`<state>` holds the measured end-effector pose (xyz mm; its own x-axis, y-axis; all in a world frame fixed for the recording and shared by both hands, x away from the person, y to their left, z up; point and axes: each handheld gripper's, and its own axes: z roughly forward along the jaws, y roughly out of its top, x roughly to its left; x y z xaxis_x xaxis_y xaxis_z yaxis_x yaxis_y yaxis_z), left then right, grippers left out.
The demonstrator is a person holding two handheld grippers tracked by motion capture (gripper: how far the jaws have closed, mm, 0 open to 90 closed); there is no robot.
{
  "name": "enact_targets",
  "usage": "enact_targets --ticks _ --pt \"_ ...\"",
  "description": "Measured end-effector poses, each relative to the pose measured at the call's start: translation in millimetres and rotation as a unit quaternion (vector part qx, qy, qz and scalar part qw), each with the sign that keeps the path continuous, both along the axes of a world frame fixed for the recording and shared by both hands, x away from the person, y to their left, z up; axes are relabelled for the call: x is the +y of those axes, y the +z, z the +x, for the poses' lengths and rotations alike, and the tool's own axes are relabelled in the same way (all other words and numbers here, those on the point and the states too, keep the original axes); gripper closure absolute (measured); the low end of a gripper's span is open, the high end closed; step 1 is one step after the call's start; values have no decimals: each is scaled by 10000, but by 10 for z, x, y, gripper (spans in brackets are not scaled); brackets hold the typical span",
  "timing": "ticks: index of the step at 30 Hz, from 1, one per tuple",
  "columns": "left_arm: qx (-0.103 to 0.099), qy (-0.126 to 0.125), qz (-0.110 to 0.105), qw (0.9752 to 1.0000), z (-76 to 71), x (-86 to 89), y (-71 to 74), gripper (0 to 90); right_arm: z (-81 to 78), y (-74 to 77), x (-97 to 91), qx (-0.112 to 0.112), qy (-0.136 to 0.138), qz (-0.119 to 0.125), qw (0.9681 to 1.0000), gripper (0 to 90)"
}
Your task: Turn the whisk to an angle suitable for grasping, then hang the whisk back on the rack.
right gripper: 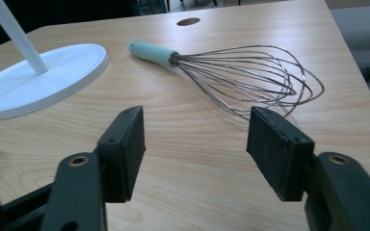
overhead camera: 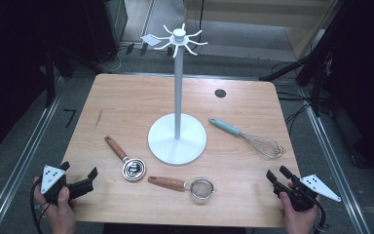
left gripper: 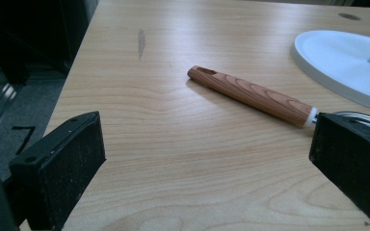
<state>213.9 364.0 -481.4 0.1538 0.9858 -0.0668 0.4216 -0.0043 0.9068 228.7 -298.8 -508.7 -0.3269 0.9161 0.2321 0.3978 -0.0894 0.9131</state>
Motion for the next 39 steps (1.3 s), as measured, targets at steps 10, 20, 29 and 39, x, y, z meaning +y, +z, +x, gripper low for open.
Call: enact_targets --ticks 10,20,29,39 --pt "96 -17 -58 9999 139 65 25 0 135 52 116 189 270 -686 9971 452" --pt "80 -218 -62 9997 143 42 8 0 148 256 252 558 968 -950 9892 340" --pt "63 -259 -111 9996 106 46 -3 0 433 450 376 1174 1614 -1154 9731 396" --pt "11 -321 -153 9994 99 33 -8 0 802 718 535 1439 1784 -2147 9494 407"
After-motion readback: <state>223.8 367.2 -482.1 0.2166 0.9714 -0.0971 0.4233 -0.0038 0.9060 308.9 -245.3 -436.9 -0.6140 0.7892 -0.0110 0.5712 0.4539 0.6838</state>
